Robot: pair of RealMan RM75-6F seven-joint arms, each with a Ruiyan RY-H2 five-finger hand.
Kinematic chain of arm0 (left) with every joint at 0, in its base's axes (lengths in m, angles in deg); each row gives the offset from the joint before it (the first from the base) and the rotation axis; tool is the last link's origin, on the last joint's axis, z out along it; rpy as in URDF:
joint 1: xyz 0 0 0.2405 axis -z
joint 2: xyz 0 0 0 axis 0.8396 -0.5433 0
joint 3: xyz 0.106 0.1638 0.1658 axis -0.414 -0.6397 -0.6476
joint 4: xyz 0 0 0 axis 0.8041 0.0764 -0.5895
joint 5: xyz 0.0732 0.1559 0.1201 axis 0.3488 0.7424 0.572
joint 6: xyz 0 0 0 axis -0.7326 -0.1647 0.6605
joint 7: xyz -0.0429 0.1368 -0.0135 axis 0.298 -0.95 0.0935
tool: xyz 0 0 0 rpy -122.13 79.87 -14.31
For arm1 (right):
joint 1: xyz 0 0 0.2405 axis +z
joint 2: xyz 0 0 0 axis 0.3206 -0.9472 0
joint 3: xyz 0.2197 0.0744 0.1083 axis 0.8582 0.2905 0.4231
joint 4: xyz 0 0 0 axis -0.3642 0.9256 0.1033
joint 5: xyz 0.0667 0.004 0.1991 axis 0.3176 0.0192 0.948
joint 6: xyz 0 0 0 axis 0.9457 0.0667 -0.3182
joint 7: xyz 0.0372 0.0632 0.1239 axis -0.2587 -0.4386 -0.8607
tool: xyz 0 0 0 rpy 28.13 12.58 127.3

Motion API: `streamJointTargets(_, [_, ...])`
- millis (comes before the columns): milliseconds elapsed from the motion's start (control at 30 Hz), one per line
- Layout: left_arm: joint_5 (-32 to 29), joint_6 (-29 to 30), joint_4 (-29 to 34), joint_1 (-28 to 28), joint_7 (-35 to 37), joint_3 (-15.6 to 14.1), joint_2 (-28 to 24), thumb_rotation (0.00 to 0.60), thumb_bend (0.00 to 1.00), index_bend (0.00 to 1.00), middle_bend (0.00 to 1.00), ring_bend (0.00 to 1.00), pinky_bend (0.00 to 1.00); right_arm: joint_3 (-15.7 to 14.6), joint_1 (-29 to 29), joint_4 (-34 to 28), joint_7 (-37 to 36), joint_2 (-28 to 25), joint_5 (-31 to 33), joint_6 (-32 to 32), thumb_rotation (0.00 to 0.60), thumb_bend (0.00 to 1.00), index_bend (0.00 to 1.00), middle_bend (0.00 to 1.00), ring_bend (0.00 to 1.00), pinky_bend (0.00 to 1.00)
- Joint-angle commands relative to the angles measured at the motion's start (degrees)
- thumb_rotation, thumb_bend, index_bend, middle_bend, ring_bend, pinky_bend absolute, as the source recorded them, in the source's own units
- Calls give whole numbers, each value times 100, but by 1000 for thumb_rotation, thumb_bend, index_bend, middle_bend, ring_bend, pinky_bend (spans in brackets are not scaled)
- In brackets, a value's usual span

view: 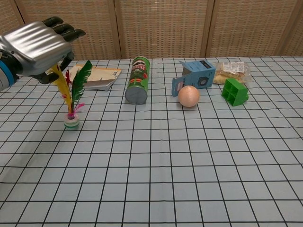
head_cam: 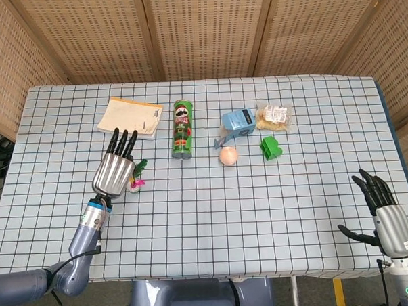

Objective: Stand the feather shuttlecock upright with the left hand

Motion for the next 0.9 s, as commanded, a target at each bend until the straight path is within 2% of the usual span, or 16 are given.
streamJointTargets(33, [10, -20, -12, -8, 4, -4, 20, 600, 614, 729, 0, 0, 0, -1, -2, 5, -9, -1, 2, 0, 600, 56, 106, 0, 0, 13])
streamJointTargets(400, [86, -40, -47, -46, -15, 23, 98, 600, 613, 723, 0, 0, 0, -9, -8, 27, -53, -8, -11, -7, 600, 56, 106, 0, 0, 13])
streamJointTargets(500, [88, -55, -47, -55, -32, 30, 105, 600, 594, 693, 0, 0, 0, -10, -13, 36, -63, -9, -10, -13, 600, 56, 106, 0, 0, 13])
streamJointTargets(667, [54, -129, -77, -61, -100, 2, 129, 600, 521, 579, 0, 0, 0, -16, -17, 42, -72, -14, -21, -20, 600, 56, 106, 0, 0, 13])
streamJointTargets(767, [86, -145, -140, -69, -94, -7, 161, 600, 447, 426, 0, 0, 0, -8, -23, 50, -66, -9, -10, -31, 600, 56, 106, 0, 0, 13])
streamJointTargets(900, [110, -154, -166, -85, -70, 3, 160, 600, 393, 346, 0, 0, 0, 3, -27, 57, -77, 0, 2, -40, 600, 56, 106, 0, 0, 13])
